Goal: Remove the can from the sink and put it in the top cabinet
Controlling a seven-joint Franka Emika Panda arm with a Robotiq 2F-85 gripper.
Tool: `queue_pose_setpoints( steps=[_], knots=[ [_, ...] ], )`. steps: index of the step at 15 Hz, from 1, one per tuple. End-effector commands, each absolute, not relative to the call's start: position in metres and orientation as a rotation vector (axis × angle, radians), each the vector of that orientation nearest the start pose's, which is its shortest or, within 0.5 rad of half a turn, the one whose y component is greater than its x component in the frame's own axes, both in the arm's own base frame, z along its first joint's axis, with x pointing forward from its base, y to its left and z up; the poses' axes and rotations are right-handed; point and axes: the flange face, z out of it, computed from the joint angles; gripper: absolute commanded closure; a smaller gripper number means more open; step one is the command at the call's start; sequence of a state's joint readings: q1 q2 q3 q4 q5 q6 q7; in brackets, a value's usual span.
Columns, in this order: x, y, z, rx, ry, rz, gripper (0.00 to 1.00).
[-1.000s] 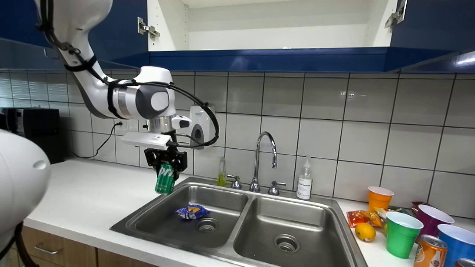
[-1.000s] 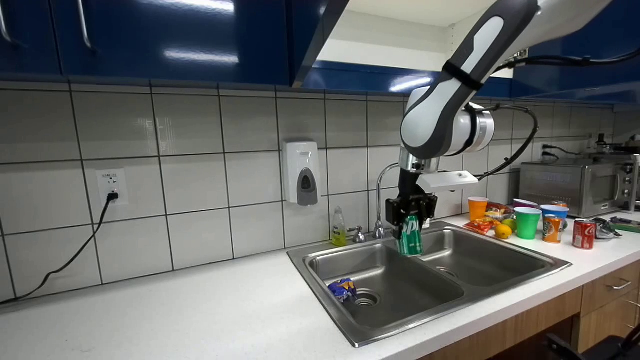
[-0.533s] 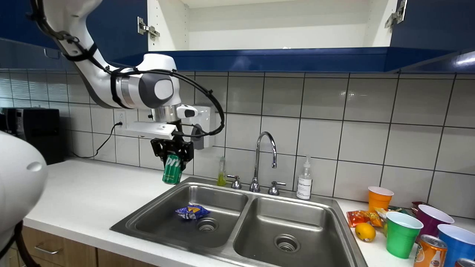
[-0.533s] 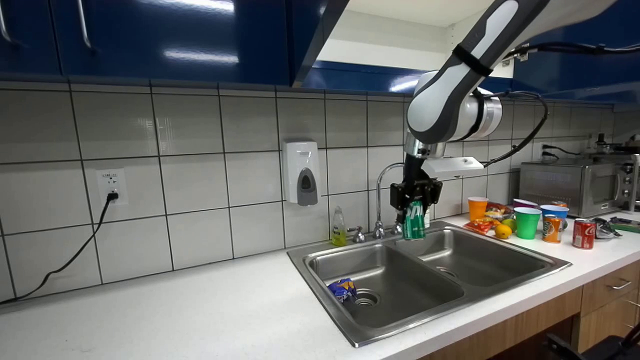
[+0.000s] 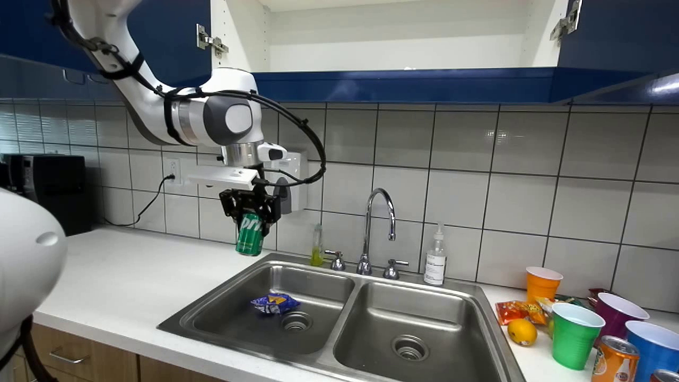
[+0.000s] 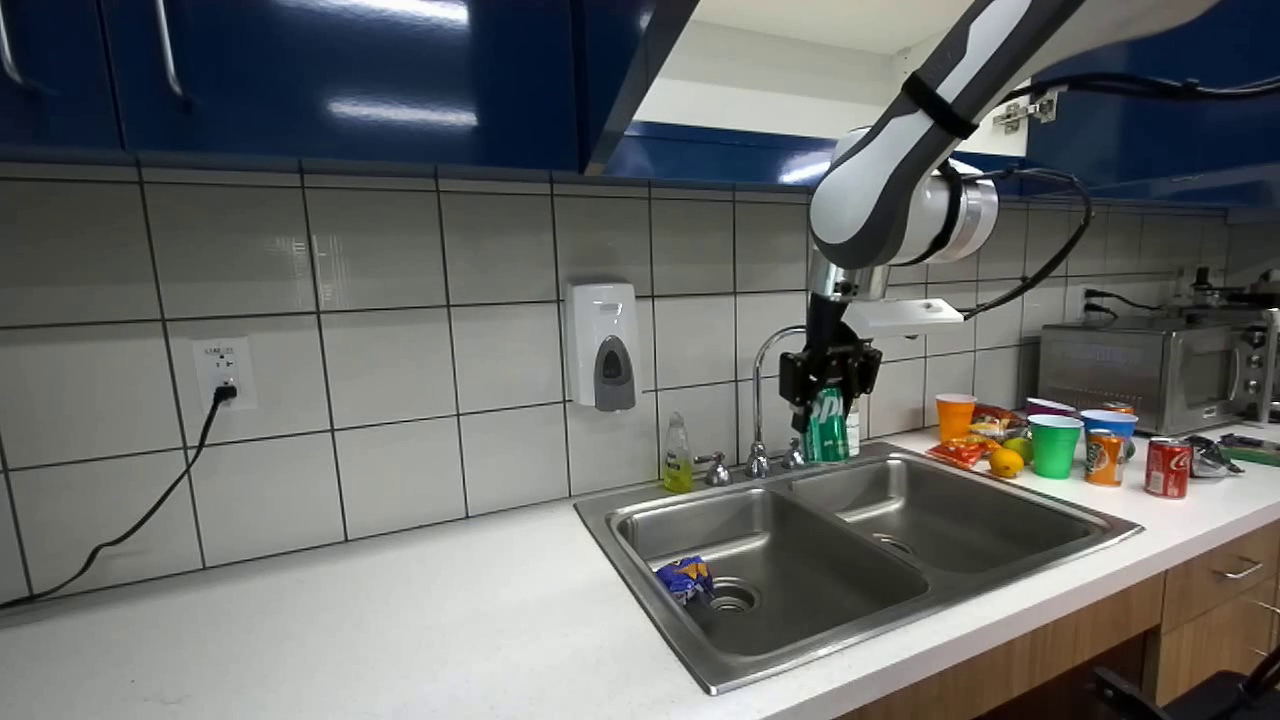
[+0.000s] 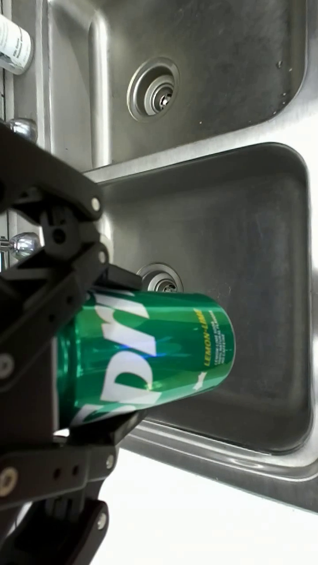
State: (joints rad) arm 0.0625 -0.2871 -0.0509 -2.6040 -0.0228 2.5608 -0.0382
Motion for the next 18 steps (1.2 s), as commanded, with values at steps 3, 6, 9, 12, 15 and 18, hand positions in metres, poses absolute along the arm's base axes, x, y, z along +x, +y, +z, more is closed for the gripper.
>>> queue_pose_setpoints(
  steps=[3, 6, 9, 12, 15, 18],
  knots=[
    [0.440, 0.006, 0.407, -3.122, -0.143, -0.354, 0.60],
    [0.440, 0.006, 0.419, -3.126, -0.130, -0.353, 0.60],
    [0.442, 0.008, 0.436, -3.134, -0.131, -0.355, 0.60],
    [0.444, 0.009, 0.451, -3.139, -0.127, -0.360, 0.60],
    [0.448, 0.011, 0.465, -3.145, -0.132, -0.369, 0.60],
    [0.451, 0.014, 0.475, -3.137, -0.145, -0.380, 0.60]
  ],
)
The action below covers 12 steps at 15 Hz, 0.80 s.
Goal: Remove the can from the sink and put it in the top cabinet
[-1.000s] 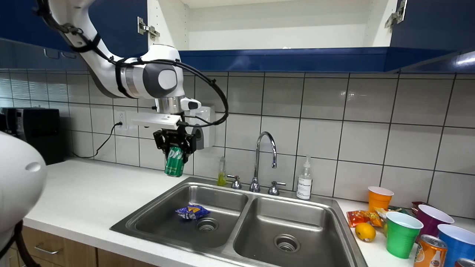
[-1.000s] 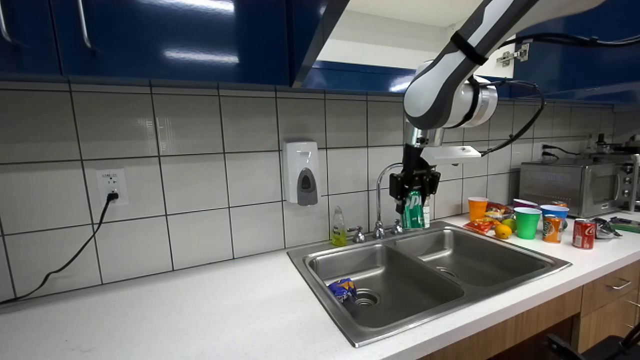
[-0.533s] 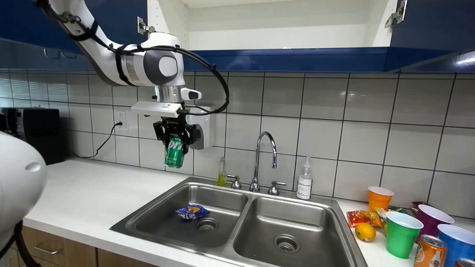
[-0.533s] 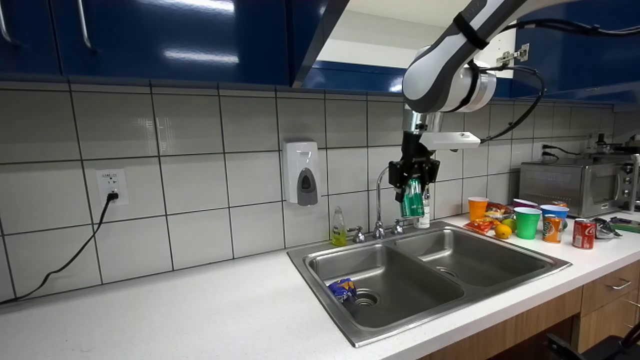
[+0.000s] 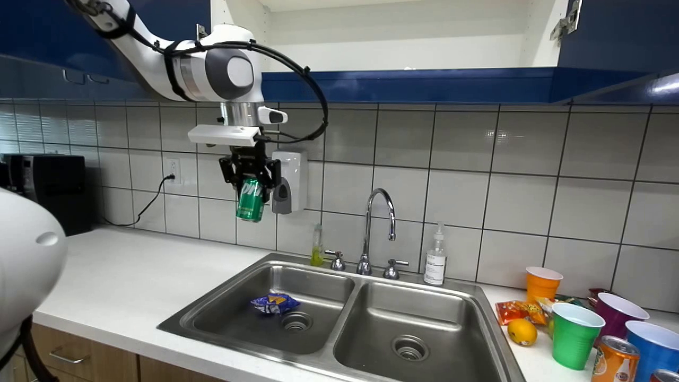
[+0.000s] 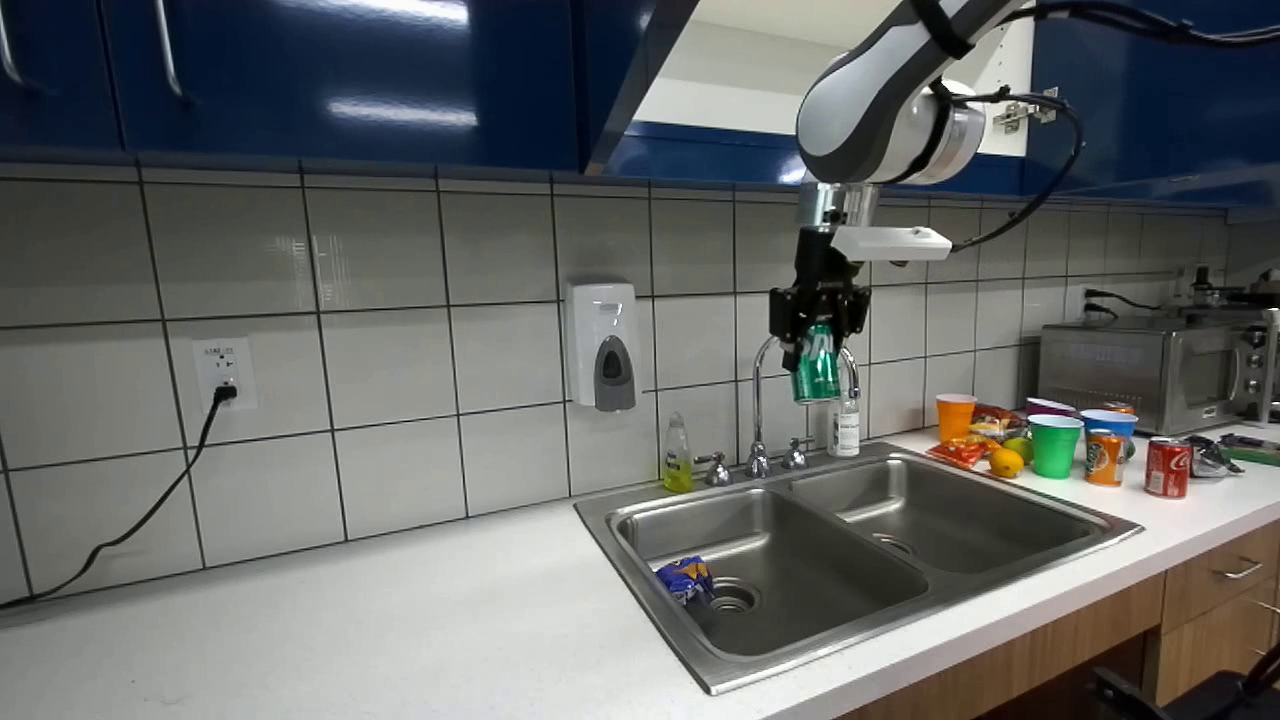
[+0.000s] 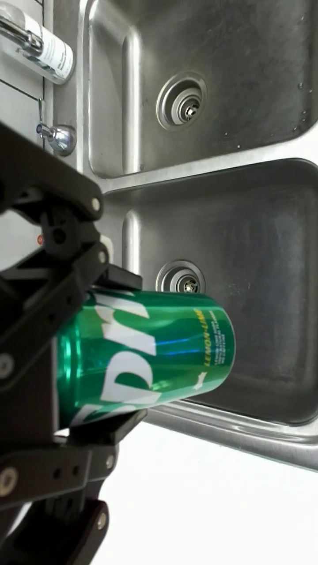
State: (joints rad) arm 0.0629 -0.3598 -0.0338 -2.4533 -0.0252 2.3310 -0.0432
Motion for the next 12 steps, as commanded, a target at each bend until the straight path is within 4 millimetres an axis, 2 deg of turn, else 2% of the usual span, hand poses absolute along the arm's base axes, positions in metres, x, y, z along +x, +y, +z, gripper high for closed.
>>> queue_pose_setpoints(
  steps=[1, 12],
  knots=[
    [0.452, 0.014, 0.477, -3.139, -0.144, -0.386, 0.60],
    [0.457, 0.023, 0.510, -3.146, -0.183, -0.476, 0.60]
  ],
)
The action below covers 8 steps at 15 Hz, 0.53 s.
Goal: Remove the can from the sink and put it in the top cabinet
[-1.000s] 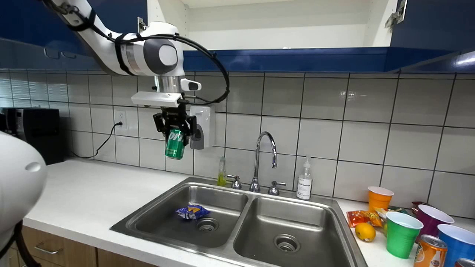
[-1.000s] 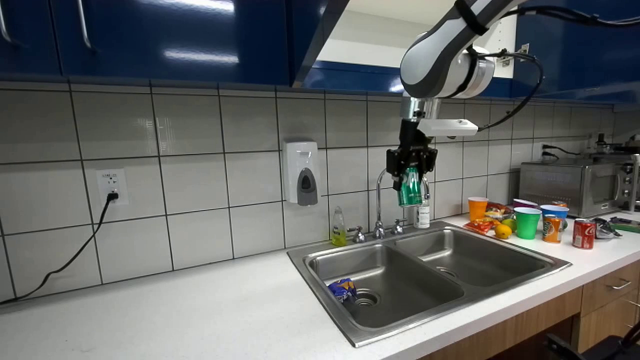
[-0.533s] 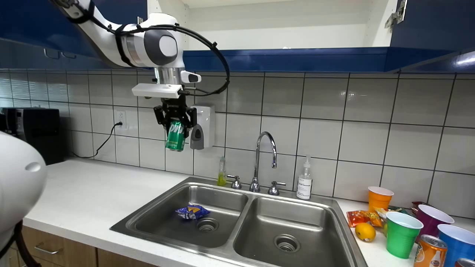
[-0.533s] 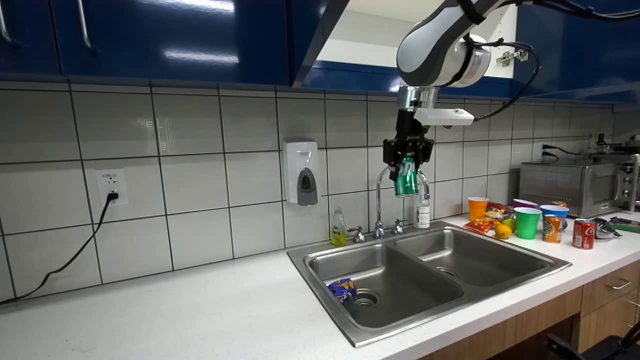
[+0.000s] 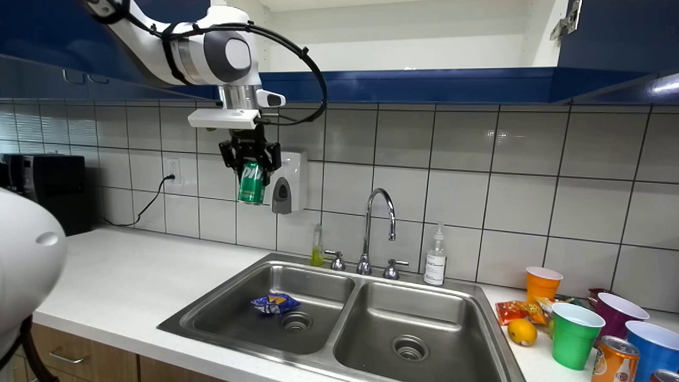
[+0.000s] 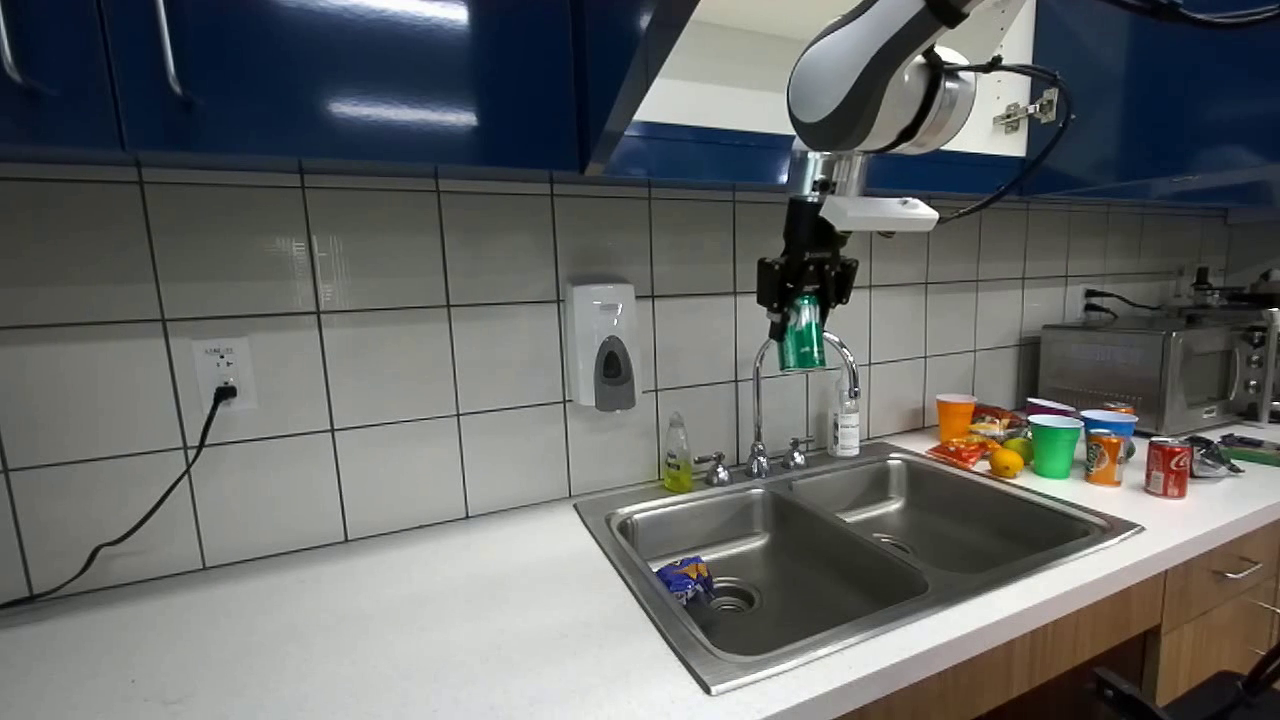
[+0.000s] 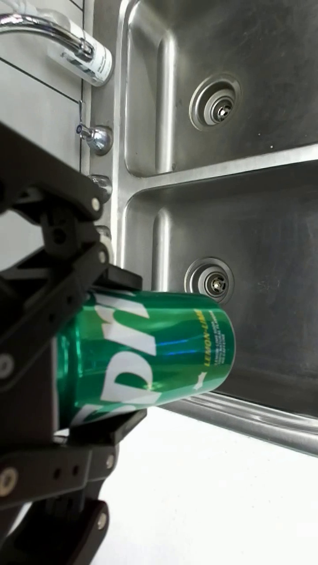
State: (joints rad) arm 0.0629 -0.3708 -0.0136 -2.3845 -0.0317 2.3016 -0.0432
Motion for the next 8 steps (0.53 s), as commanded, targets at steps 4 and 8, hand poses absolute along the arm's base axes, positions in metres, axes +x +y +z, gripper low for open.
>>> queue_pose_setpoints(
  steps=[4, 8],
  knots=[
    [0.4572, 0.0232, 0.5190, -3.146, -0.189, -0.511, 0.60],
    [0.4576, 0.0241, 0.5201, -3.140, -0.196, -0.513, 0.60]
  ],
)
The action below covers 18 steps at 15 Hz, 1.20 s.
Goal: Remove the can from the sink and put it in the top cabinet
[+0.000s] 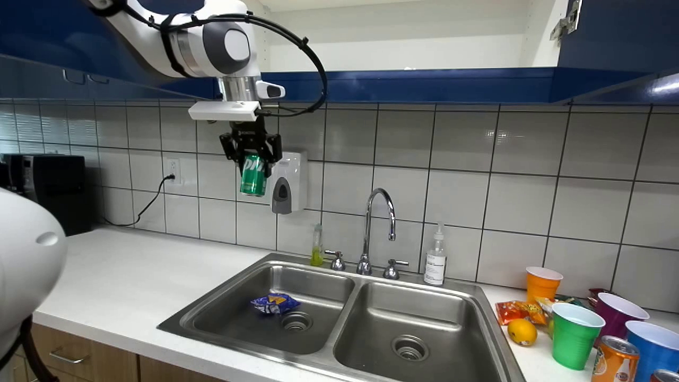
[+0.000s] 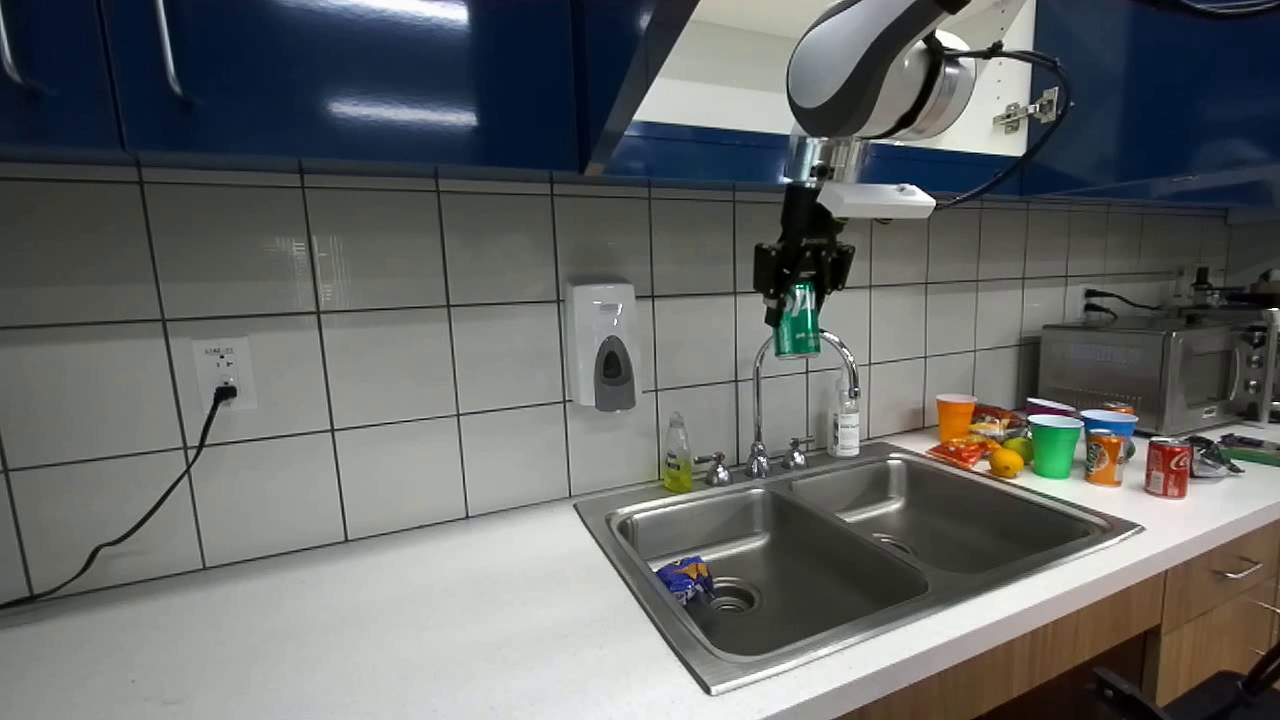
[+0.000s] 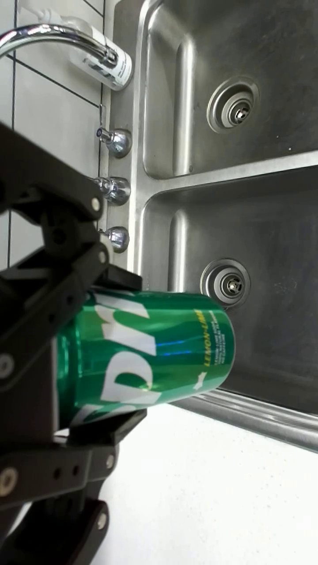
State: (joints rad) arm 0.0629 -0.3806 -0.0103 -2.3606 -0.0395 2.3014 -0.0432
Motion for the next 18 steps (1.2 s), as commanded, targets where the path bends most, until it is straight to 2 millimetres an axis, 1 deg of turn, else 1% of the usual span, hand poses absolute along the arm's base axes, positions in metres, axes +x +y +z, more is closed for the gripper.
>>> queue_pose_setpoints(
  steps=[1, 7, 8, 18],
  knots=[
    [0.457, 0.024, 0.521, -3.141, -0.199, -0.513, 0.60],
    [0.458, 0.024, 0.519, -3.141, -0.206, -0.515, 0.60],
    [0.461, 0.024, 0.507, -3.124, -0.187, -0.508, 0.35],
    [0.461, 0.024, 0.507, -3.124, -0.187, -0.508, 0.35]
  ],
)
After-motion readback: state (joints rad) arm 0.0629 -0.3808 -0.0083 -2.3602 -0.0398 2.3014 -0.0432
